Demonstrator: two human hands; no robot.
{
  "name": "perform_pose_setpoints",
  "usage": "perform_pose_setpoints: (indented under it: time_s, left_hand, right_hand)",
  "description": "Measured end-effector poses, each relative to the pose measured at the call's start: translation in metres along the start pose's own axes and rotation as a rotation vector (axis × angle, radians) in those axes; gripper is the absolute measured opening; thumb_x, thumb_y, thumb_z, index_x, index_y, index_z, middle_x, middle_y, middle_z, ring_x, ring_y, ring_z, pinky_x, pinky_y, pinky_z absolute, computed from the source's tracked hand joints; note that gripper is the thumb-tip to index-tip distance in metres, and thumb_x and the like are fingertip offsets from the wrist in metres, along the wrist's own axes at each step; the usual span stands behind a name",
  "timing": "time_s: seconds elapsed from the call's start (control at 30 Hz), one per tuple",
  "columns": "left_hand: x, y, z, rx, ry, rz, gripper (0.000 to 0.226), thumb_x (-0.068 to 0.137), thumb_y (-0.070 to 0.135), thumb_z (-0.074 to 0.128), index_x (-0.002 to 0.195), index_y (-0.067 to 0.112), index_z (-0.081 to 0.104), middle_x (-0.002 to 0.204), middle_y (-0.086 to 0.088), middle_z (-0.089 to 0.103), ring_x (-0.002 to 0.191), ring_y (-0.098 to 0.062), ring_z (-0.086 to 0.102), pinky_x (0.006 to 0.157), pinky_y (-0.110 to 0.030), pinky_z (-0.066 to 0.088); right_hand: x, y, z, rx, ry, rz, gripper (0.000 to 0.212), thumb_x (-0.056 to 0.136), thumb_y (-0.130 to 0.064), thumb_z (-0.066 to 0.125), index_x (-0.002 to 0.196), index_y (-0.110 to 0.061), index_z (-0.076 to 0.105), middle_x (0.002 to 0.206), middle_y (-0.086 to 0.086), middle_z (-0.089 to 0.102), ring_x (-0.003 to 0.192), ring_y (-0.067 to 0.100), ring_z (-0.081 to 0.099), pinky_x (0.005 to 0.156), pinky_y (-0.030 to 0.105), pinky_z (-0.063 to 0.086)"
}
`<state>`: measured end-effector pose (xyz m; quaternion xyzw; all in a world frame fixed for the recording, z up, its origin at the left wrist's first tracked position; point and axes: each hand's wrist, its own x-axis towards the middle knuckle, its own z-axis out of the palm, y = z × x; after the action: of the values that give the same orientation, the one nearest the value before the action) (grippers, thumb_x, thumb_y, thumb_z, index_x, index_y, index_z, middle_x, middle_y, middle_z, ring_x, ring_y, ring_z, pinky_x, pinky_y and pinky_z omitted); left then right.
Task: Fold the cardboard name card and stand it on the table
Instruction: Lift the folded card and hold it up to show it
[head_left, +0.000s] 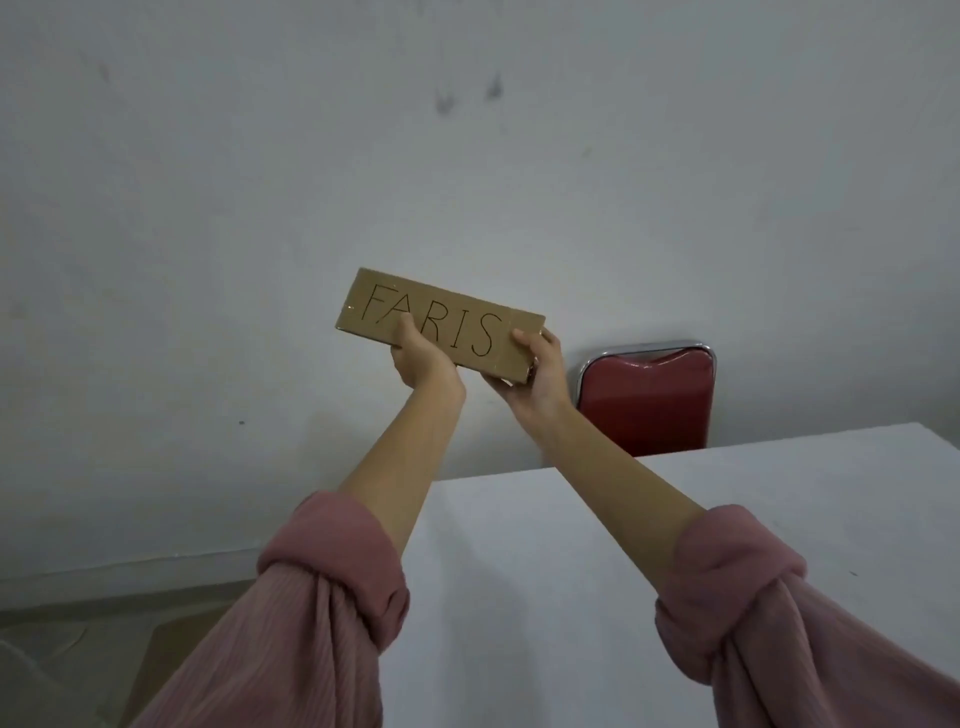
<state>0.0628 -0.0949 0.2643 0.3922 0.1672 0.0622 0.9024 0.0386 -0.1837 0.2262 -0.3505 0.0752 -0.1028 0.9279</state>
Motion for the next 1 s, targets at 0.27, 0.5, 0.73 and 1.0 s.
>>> perform_pose_setpoints:
  time_s: [0.27,0.5,0.73,1.0]
  left_hand:
    - [0.003,0.043,-0.007,-0.229,-0.279,-0.021,0.027,0.089,0.036,0.047,0.102,0.017,0.06,0.103,-0.007,0.06,0.095,-0.024,0.058,0.085,-0.041,0.052]
    - [0.008,0.084,-0.001,0.014,-0.459,0.098,0.028,0.089,0.036,0.052,0.103,0.017,0.068,0.083,-0.001,0.069,0.083,-0.02,0.063,0.079,-0.031,0.053]
    - [-0.017,0.08,0.025,0.264,-0.581,0.165,0.05,0.089,0.059,0.032,0.092,0.022,0.065,0.081,0.002,0.073,0.081,-0.02,0.068,0.07,-0.034,0.055]
    - [-0.058,0.062,0.046,0.446,-0.276,0.219,0.03,0.09,0.038,0.036,0.07,0.021,0.05,0.073,0.0,0.056,0.071,-0.02,0.055,0.065,-0.029,0.044]
  right_hand:
    - [0.005,-0.072,0.009,-0.189,-0.127,-0.021,0.017,0.084,-0.01,0.05,0.092,-0.024,0.055,0.097,0.002,0.059,0.09,0.021,0.056,0.066,0.034,0.053]
    - [0.014,-0.136,0.02,-0.232,-0.287,-0.082,0.021,0.083,-0.013,0.045,0.092,-0.026,0.06,0.094,-0.002,0.06,0.082,0.019,0.058,0.062,0.026,0.051]
    - [0.011,-0.156,0.023,-0.394,-0.127,-0.173,0.036,0.086,-0.059,0.046,0.089,-0.025,0.059,0.091,-0.003,0.066,0.083,0.015,0.064,0.073,0.032,0.054]
    - [-0.009,-0.17,0.005,-0.448,0.041,-0.227,0.032,0.085,-0.055,0.046,0.08,-0.025,0.053,0.099,0.001,0.056,0.09,0.019,0.055,0.087,0.037,0.047]
